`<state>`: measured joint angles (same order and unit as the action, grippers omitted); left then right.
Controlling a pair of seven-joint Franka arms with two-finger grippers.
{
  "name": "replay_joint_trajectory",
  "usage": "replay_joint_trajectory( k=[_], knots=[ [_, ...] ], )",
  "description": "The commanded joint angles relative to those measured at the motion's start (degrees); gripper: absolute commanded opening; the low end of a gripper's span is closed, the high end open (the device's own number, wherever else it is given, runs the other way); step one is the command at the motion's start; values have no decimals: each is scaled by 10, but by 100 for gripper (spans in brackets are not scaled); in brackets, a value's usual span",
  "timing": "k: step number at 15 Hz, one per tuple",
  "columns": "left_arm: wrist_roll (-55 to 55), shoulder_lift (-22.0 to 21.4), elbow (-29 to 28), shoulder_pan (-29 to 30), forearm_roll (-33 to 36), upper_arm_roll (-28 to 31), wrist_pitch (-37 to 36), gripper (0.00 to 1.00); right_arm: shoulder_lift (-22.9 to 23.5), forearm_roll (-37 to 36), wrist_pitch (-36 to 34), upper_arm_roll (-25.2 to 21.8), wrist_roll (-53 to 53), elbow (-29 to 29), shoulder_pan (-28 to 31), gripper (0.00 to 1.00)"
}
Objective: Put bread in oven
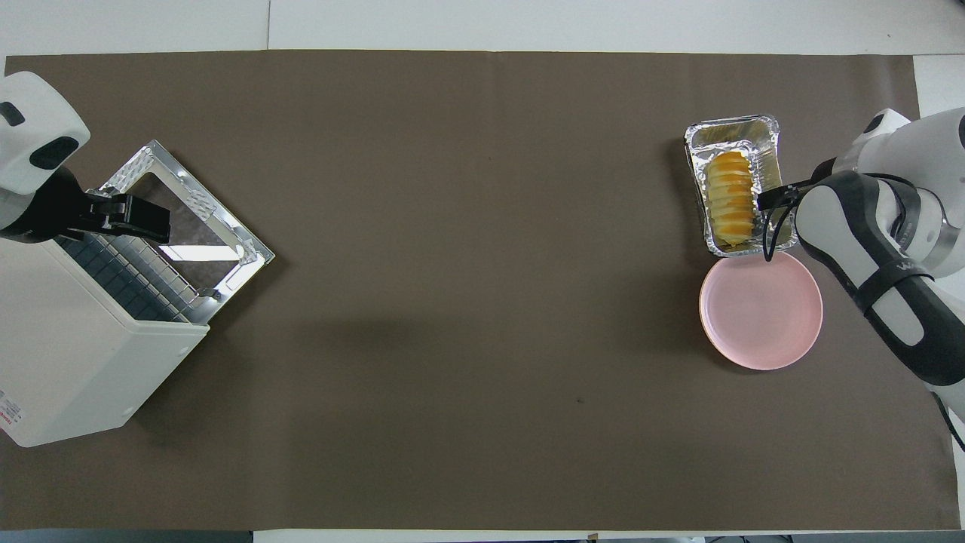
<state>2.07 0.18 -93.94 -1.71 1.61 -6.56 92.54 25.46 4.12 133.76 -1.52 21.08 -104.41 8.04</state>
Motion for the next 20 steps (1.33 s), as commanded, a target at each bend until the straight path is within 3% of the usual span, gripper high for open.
replay_joint_trajectory(
  k=[1, 2, 3, 10, 14, 18, 20],
  knots=[
    [0, -11, -12, 5, -8, 0, 7, 100, -5, 3, 11, 6, 14, -11, 7, 49],
    [0, -11, -12, 5, -8, 0, 6, 100, -5, 3, 11, 6, 14, -11, 7, 16],
    [0, -11, -12, 5, -7, 0, 6, 100, -5, 3, 11, 6, 13, -11, 7, 0],
    [0, -11, -12, 5, -8, 0, 7, 100, -18, 6, -48, 12, 8, 22, -9, 0],
    [0, -11, -12, 5, -8, 0, 6, 100, -19, 22, -49, 62, -28, 45, -24, 0],
    [0, -11, -12, 5, -8, 0, 6, 100, -16, 24, -46, 69, -81, 69, -99, 0],
    [0, -11, -12, 5, -8, 0, 6, 100, -16, 23, -44, 69, -182, 69, -144, 0]
  ],
)
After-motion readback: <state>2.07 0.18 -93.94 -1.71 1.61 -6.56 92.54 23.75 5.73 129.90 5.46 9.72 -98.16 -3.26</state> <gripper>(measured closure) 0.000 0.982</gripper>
